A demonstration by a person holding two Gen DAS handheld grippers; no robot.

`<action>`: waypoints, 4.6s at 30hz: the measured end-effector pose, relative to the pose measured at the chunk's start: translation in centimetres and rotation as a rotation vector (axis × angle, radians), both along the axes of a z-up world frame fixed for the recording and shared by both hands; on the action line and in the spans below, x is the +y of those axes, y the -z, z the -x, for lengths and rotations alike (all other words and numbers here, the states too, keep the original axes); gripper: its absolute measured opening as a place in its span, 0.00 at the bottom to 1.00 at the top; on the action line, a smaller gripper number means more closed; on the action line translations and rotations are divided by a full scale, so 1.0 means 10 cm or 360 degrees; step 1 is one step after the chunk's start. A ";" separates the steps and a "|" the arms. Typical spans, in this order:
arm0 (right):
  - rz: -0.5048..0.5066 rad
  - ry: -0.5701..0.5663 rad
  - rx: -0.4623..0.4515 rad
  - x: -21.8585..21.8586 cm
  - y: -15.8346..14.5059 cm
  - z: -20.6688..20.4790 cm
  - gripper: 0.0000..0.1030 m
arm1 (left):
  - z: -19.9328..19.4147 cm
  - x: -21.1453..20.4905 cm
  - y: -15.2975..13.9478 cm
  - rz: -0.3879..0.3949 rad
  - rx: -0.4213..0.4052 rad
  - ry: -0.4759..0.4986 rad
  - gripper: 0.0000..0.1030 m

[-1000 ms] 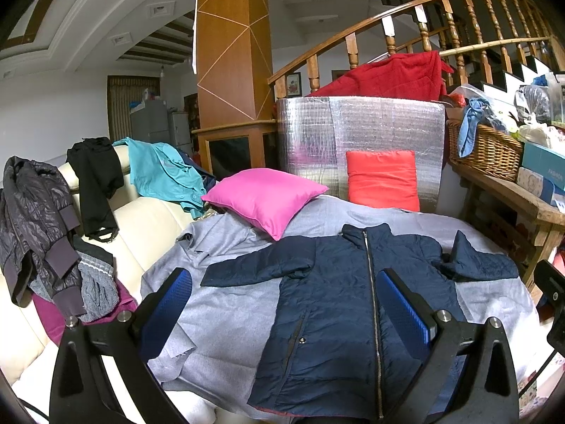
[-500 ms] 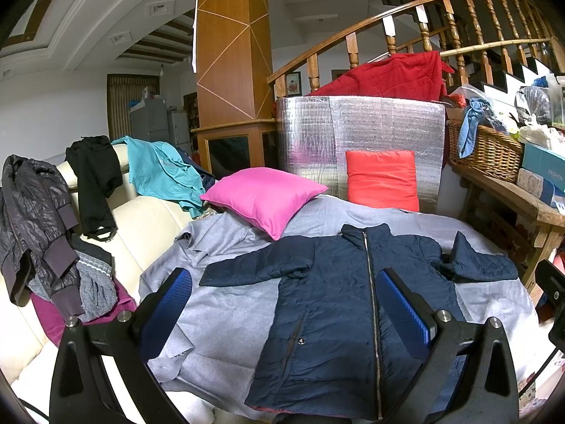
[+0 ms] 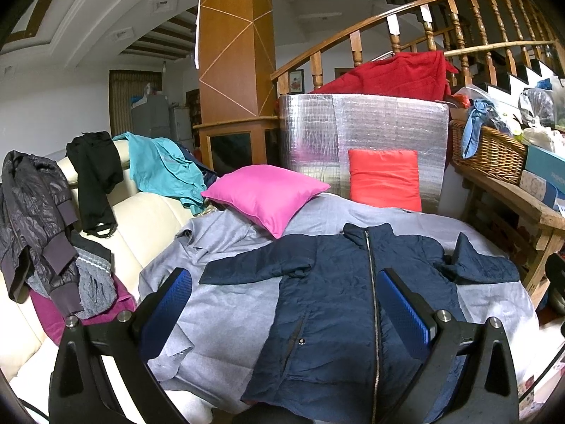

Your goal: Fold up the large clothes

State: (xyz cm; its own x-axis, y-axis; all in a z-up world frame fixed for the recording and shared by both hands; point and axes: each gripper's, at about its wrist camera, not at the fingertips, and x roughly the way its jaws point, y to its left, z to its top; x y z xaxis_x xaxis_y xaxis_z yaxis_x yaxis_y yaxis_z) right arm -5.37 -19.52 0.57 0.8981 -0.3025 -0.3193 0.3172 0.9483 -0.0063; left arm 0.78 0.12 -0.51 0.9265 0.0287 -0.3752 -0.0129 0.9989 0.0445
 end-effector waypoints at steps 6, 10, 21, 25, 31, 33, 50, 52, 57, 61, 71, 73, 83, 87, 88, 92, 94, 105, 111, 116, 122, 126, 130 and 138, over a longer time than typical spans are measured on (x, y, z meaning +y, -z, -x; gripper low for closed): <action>-0.0006 0.0024 -0.0056 -0.09 0.00 0.01 1.00 | -0.05 -0.08 0.04 -0.0013 0.0014 0.0019 1.00; 0.0000 0.0036 -0.0040 -0.16 0.05 -0.05 1.00 | -0.13 -0.13 0.09 -0.0014 0.0039 0.0025 1.00; -0.0201 -0.0093 0.0053 -0.61 0.37 -0.72 1.00 | -0.79 -0.25 0.42 -0.0051 0.0198 0.0022 1.00; -0.0421 -0.0114 0.0139 -1.22 0.70 -1.32 1.00 | -1.48 -0.33 0.82 -0.0007 0.0468 0.0049 1.00; -0.1085 0.0106 0.0172 -2.69 1.61 -2.01 1.00 | -2.59 -0.59 1.78 -0.0044 0.0878 -0.0073 1.00; -0.1354 0.0204 0.0134 -3.23 1.97 -2.14 1.00 | -2.79 -0.65 1.94 -0.0023 0.0936 -0.0087 1.00; -0.1877 0.0627 0.0053 -4.87 3.01 -2.68 0.74 | -3.36 -1.32 2.25 -0.0190 0.0801 -0.0019 1.00; -0.1836 0.0639 0.0060 -4.90 3.00 -2.74 0.72 | -3.38 -1.35 2.27 -0.0184 0.0820 -0.0015 1.00; -0.1688 0.0682 0.0122 -4.96 3.06 -2.91 0.21 | -3.40 -1.41 2.31 -0.0224 0.0829 0.0007 1.00; -0.1559 0.0643 0.0058 -4.84 2.88 -2.92 0.11 | -3.39 -1.38 2.24 -0.0208 0.0802 0.0007 1.00; -0.1035 -0.0051 -0.0135 -3.30 1.53 -3.15 0.10 | -3.42 -0.88 1.93 -0.0082 0.0700 -0.0150 1.00; -0.1015 -0.0190 -0.0129 -2.94 1.44 -3.17 0.10 | -3.44 -0.76 1.92 -0.0058 0.0694 -0.0195 1.00; -0.1061 -0.0865 0.0318 -1.32 1.71 -3.72 0.15 | -3.50 0.03 1.84 0.0178 0.0708 -0.0401 1.00; -0.1109 -0.0966 0.0574 -1.06 1.91 -3.81 0.73 | -3.49 0.19 1.82 0.0275 0.0704 -0.0395 1.00; -0.1123 -0.0991 0.0599 -1.07 1.94 -3.76 0.75 | -3.49 0.19 1.81 0.0298 0.0692 -0.0376 1.00; -0.1164 -0.1003 0.0497 -1.44 1.79 -3.40 0.75 | -3.48 0.05 1.79 0.0341 0.0681 -0.0248 1.00; -0.1164 -0.0869 0.0398 -1.72 1.72 -3.25 0.75 | -3.46 -0.16 1.78 0.0336 0.0677 -0.0127 1.00; -0.1223 -0.0008 0.0369 -3.21 2.21 -3.41 0.75 | -3.28 -1.50 1.88 0.0042 0.0579 0.0409 1.00; -0.1397 -0.0111 0.0421 -3.28 2.55 -3.74 0.74 | -3.47 -1.95 2.19 -0.0295 0.0638 0.0319 1.00; -0.1364 -0.0103 0.0517 -3.15 2.72 -3.84 0.32 | -3.67 -1.67 2.36 -0.0110 0.0844 0.0275 0.31; -0.1294 -0.0074 0.0462 -3.10 2.62 -3.75 0.24 | -3.66 -1.23 2.07 0.0081 0.0778 0.0250 0.13; -0.1269 -0.0065 0.0436 -3.07 2.57 -3.72 0.24 | -3.66 -0.78 1.85 0.0169 0.0700 0.0203 0.13; -0.1267 -0.0066 0.0461 -3.07 2.60 -3.70 0.24 | -3.76 -0.32 1.86 0.0268 0.0748 0.0069 0.17; -0.1391 -0.0043 0.0480 -3.14 2.68 -3.73 0.68 | -3.72 0.20 1.74 0.0389 0.0679 -0.0117 0.71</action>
